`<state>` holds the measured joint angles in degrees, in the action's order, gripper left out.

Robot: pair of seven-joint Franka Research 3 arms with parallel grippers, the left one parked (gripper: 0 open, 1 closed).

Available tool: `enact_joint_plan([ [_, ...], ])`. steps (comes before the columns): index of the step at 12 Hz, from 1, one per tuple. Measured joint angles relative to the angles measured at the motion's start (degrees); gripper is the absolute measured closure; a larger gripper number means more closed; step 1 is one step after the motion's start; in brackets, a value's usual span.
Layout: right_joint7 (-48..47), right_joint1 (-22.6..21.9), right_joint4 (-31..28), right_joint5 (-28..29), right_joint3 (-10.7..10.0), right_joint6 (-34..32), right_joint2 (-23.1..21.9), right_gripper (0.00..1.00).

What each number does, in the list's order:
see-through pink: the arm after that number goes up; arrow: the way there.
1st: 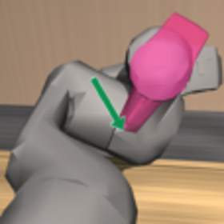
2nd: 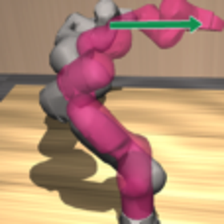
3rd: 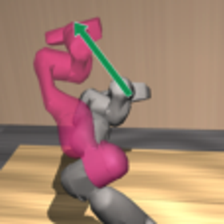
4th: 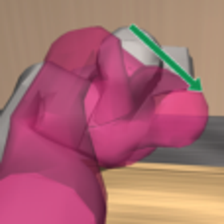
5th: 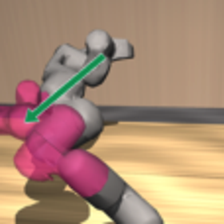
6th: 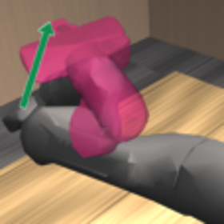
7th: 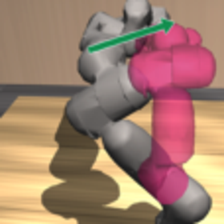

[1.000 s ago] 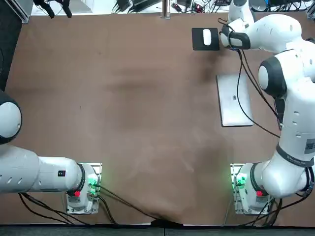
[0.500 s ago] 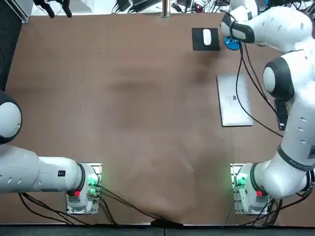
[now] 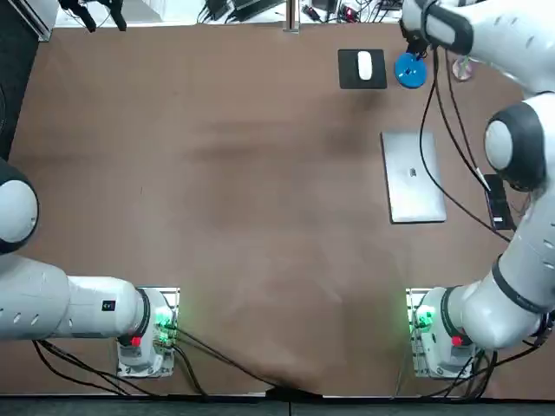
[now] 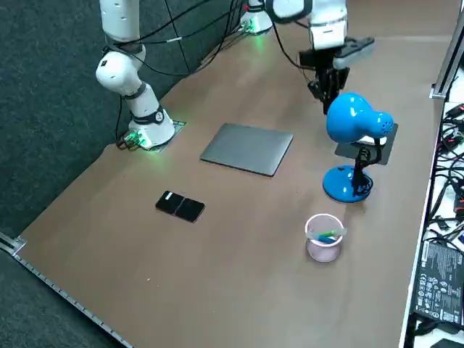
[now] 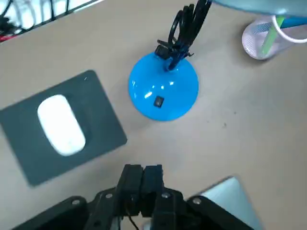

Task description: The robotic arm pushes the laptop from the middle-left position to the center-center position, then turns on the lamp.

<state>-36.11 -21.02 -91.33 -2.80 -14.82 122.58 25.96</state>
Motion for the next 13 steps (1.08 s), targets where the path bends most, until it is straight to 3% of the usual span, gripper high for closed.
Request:
enact_joint_plan([
  [6,18.93,1.51,-0.01,2.92,-0.02,-14.77,-10.01,0.93],
  [7,21.95,1.78,-0.02,2.95,-0.07,-17.15,-11.52,0.87],
  [10,26.51,2.38,-0.02,3.0,-0.11,-22.45,-15.64,0.56],
  [11,27.15,3.0,-0.09,3.0,0.34,-24.25,-18.07,0.33],
  [13,27.39,7.07,-0.25,3.01,3.94,-25.1,-20.08,0.09],
])
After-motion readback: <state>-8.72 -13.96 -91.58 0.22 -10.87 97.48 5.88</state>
